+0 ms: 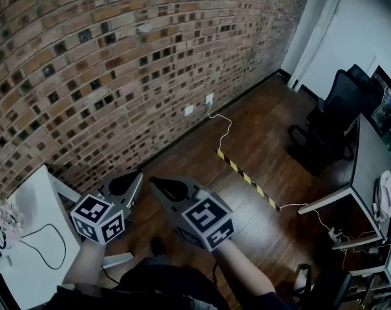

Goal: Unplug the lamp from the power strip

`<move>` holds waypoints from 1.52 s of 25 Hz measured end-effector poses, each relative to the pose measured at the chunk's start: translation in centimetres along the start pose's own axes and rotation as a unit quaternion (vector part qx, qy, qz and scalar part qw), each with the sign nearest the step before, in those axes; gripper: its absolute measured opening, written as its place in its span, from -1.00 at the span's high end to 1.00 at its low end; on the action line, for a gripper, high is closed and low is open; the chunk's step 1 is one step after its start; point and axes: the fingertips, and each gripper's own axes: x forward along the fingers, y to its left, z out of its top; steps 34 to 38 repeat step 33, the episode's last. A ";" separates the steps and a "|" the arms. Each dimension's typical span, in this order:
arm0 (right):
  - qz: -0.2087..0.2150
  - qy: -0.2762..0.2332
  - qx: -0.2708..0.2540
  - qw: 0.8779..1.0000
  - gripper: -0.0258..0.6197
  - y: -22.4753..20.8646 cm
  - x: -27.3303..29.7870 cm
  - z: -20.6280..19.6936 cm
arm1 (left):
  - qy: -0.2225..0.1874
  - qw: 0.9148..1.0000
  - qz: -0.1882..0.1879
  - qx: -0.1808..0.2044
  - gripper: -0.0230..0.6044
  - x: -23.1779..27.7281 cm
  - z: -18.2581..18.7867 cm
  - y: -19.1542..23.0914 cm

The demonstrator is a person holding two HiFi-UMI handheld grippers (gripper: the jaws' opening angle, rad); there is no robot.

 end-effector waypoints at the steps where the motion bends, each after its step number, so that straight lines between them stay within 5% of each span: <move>1: 0.004 -0.001 -0.001 1.000 0.94 -0.2 1.1 0.3 | -0.002 1.000 0.005 -0.003 0.94 0.0 0.2 1.1; 16: 0.077 0.026 -0.037 0.996 0.94 1.2 15.7 3.5 | -0.040 0.993 0.092 -0.057 0.94 -4.6 0.7 15.8; 29: 0.200 0.037 -0.035 0.979 0.94 2.7 22.8 3.5 | -0.033 0.976 0.197 -0.083 0.94 -7.3 -0.3 22.6; 38: 0.218 0.041 -0.032 0.975 0.94 0.0 23.8 3.2 | -0.027 0.973 0.213 -0.082 0.94 -5.4 0.1 23.5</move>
